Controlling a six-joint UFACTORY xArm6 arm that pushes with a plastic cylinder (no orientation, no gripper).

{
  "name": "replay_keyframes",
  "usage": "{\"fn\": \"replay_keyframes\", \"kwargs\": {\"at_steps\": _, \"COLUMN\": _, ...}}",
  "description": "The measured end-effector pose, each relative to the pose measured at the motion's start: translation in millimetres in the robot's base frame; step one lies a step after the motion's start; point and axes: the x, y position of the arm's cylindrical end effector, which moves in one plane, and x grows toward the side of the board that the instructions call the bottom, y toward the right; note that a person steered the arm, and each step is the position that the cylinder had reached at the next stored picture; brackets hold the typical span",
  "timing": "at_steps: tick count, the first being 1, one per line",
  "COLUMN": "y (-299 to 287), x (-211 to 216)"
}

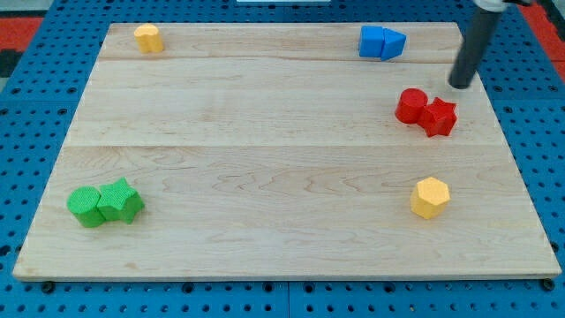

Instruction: Move red blocks towards the centre of board

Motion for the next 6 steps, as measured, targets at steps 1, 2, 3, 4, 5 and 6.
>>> {"fn": "replay_keyframes", "kwargs": {"at_steps": 1, "y": 13, "x": 44}}
{"fn": "replay_keyframes", "kwargs": {"at_steps": 2, "y": -31, "x": 53}}
{"fn": "replay_keyframes", "kwargs": {"at_steps": 3, "y": -77, "x": 44}}
{"fn": "replay_keyframes", "kwargs": {"at_steps": 4, "y": -124, "x": 46}}
{"fn": "replay_keyframes", "kwargs": {"at_steps": 5, "y": -167, "x": 59}}
{"fn": "replay_keyframes", "kwargs": {"at_steps": 6, "y": -217, "x": 61}}
